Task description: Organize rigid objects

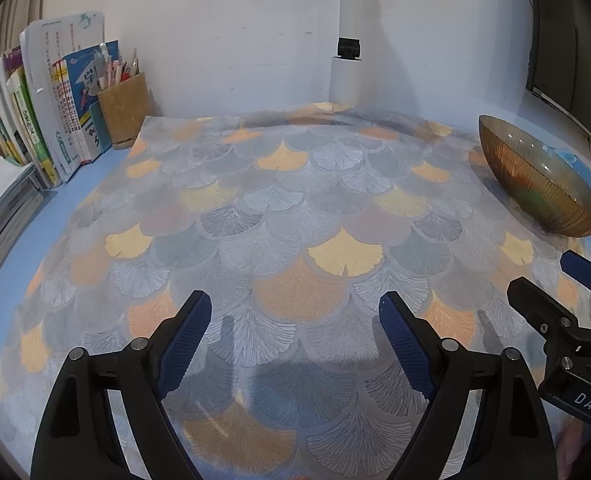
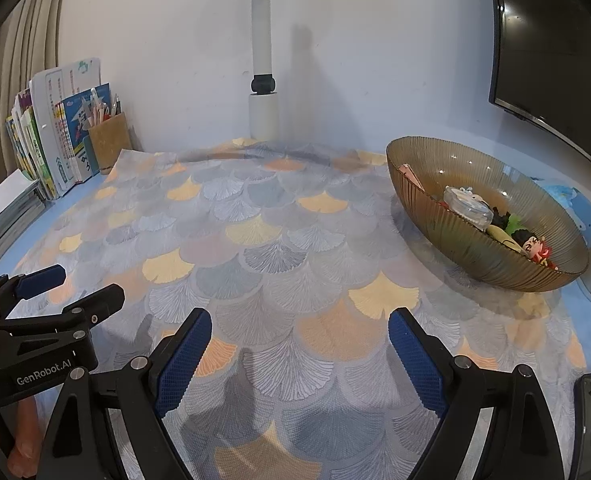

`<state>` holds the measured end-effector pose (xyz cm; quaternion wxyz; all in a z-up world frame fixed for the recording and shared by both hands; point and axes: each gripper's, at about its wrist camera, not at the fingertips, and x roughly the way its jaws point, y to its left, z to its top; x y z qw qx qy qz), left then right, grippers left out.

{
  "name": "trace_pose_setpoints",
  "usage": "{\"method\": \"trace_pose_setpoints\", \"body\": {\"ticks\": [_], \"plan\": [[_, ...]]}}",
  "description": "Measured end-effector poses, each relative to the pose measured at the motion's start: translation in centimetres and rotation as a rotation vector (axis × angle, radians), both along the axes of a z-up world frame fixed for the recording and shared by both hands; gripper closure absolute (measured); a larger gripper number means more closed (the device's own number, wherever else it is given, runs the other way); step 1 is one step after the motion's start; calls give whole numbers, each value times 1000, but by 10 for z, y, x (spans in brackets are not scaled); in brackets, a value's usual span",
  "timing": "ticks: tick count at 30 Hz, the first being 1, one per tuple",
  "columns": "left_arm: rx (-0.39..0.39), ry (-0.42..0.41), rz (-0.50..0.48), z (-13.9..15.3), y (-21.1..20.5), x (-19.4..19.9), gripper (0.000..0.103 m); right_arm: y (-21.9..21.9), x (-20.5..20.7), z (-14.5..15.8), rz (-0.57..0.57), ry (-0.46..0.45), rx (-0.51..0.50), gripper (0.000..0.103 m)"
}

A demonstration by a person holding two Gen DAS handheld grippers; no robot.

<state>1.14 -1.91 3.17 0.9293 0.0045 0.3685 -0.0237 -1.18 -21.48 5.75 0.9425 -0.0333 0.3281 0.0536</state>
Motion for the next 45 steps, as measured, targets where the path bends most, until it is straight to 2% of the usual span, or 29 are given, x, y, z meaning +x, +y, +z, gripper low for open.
{"method": "trace_pose_setpoints", "body": {"ticks": [45], "plan": [[-3,2,-6,0,2,1,18,3,2,-2,5,14,-5,13]]}}
